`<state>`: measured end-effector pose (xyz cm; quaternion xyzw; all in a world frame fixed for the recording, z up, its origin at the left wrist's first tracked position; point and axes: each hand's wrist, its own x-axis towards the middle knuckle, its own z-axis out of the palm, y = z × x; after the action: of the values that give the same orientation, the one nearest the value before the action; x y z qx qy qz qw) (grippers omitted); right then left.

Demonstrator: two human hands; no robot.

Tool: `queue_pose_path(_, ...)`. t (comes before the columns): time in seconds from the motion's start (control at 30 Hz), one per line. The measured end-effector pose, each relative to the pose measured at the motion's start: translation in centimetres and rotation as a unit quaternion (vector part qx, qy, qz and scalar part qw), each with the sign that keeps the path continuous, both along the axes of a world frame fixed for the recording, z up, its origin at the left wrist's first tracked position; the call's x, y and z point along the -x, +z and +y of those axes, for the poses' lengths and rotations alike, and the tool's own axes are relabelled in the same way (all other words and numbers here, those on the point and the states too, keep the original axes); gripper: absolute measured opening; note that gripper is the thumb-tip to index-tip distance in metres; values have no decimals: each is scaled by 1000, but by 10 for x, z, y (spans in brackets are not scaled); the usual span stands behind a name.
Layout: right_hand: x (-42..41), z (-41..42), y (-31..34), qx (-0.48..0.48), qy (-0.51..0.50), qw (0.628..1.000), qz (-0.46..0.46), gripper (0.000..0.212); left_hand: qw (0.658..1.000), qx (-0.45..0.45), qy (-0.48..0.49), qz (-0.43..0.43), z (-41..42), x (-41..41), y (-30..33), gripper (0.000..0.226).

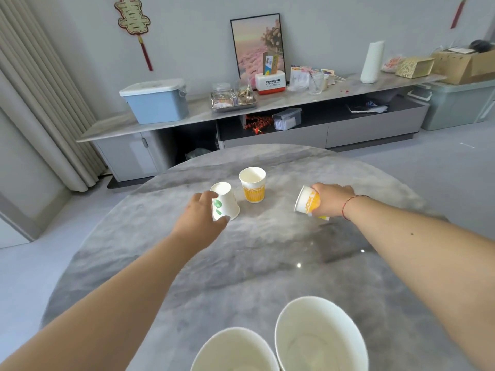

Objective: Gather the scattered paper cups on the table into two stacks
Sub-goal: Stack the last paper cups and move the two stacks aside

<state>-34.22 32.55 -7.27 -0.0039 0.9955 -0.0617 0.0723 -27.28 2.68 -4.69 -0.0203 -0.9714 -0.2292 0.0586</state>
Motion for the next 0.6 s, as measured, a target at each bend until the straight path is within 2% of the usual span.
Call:
queue_pose_path(0.13,-11,-16,-7,-42,59,997,34,61,999,17,30,-7,6,43,-2,79)
queue_pose_path(0.23,-23,-21,-12,-48,92,994,29,59,995,83,23,-54,8,73,-6,87)
queue_pose_path(0.33,-31,-21,-18,-48,113,992,13,65,984,151,-9,-91,9,82,-15,79)
queue_pose_path(0.43,-36,-21,-18,-46,124,991,10,66,991,107,13,-77,8,79,-17,63)
queue_pose_path(0.53,-43,-25,-16,-30,121,992,0,66,988,113,34,-100,0,68,-10,55)
queue_pose_path(0.6,-51,-28,-12,2,104,994,-12,68,987,97,81,-102,-8,52,-2,52)
